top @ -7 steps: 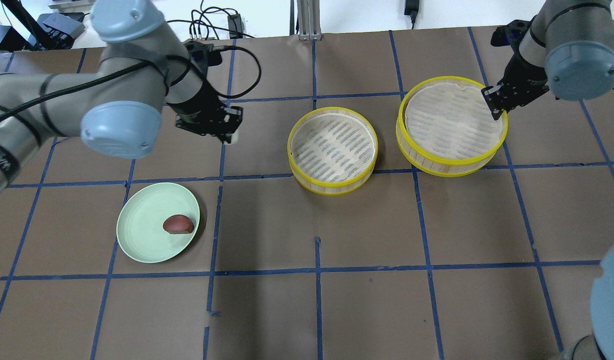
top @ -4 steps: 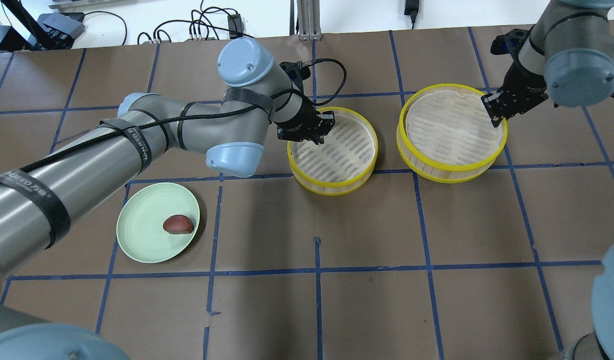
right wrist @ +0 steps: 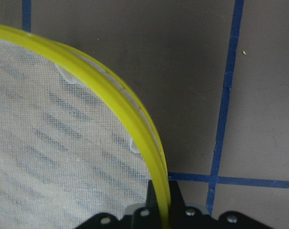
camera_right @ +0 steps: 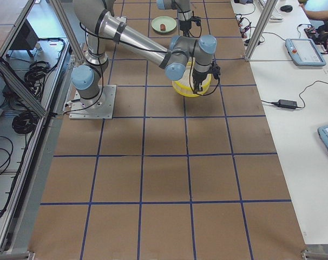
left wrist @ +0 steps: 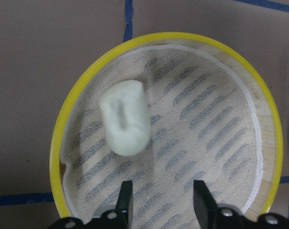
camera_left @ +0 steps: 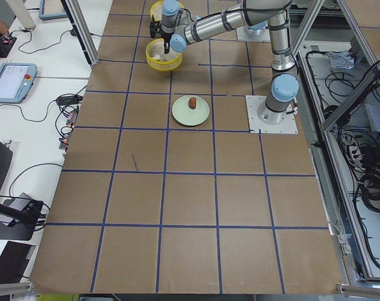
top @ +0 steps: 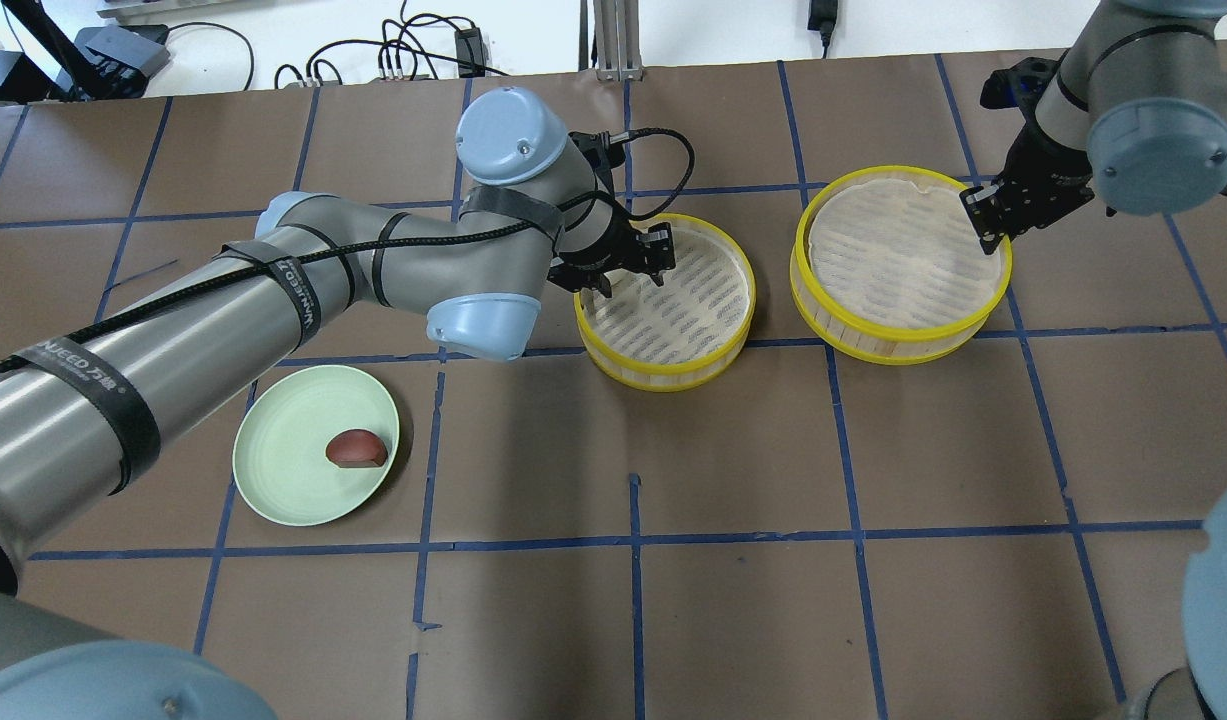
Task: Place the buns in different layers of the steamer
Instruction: 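Lower the white bun into the bottom steamer tier and open the left gripper, then restack top tier with right gripper while left gripper returns to plate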
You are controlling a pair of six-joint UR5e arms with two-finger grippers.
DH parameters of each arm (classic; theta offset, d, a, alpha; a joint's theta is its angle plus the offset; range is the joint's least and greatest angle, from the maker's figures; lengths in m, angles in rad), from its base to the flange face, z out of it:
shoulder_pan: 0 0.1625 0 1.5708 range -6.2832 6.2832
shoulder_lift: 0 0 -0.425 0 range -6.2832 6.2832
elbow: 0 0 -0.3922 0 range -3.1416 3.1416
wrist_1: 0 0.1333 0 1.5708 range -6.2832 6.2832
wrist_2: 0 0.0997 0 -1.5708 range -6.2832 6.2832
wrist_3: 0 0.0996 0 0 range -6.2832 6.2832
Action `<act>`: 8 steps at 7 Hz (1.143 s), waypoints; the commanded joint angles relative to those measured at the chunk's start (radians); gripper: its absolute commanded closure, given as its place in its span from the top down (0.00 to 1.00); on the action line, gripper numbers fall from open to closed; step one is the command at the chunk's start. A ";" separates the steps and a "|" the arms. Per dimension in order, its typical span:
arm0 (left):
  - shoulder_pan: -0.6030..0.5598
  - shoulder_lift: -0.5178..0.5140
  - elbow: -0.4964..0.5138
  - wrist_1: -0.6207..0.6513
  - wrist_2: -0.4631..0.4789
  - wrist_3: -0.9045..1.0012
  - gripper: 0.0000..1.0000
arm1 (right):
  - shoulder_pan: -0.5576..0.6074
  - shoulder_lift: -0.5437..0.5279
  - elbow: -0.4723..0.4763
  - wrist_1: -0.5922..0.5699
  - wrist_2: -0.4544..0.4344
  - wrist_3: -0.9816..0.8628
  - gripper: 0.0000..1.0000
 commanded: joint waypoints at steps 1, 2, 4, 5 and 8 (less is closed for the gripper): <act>0.132 0.099 -0.025 -0.017 0.079 0.250 1.00 | 0.039 -0.028 -0.011 0.017 0.005 0.133 0.07; 0.226 0.177 -0.072 -0.145 0.078 0.358 1.00 | 0.097 -0.037 -0.011 0.017 0.002 0.211 0.07; 0.324 0.290 -0.245 -0.224 0.172 0.436 1.00 | 0.266 -0.031 -0.022 0.011 0.008 0.502 0.07; 0.364 0.290 -0.308 -0.224 0.271 0.456 1.00 | 0.339 -0.022 -0.025 0.008 0.009 0.640 0.07; 0.409 0.224 -0.403 -0.229 0.402 0.471 1.00 | 0.440 0.040 -0.023 -0.006 0.006 0.780 0.07</act>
